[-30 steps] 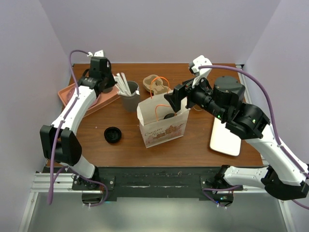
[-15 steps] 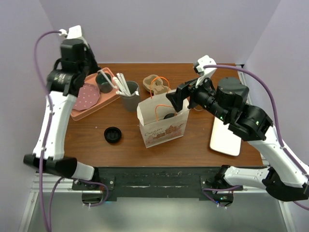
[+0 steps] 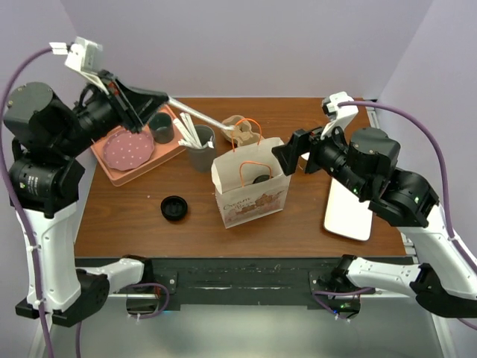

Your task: Pack the takeout coffee

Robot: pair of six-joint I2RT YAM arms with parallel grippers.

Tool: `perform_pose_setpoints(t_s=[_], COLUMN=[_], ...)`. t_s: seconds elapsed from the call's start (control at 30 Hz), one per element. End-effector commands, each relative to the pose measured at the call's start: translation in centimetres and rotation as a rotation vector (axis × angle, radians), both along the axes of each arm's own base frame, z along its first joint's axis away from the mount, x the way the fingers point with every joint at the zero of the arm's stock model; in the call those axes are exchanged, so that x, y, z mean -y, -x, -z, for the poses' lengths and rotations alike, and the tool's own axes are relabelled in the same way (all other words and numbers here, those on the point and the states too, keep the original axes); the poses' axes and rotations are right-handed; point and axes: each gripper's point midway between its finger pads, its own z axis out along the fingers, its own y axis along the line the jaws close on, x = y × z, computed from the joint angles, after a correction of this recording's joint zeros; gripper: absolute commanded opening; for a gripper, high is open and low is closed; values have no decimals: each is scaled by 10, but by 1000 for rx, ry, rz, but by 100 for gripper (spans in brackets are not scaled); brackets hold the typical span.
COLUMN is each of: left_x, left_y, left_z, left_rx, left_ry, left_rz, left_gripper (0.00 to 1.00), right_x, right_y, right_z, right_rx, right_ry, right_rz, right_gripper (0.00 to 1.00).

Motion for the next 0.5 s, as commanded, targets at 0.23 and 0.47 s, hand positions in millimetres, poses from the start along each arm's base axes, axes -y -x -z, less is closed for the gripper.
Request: perform_pose_setpoints(t_s=[0.23, 0.47], left_x=[44, 49], left_y=[16, -10], left_z=[117, 154], left_rx=[-260, -315], left_ry=[74, 77], left_rz=[304, 273], left_gripper=[0, 54], right_x=[17, 9], right_y=[12, 6], right_z=[-4, 2], right_rx=[-75, -101], right_ry=[-105, -50], right_rz=[65, 61], right_gripper=[94, 99])
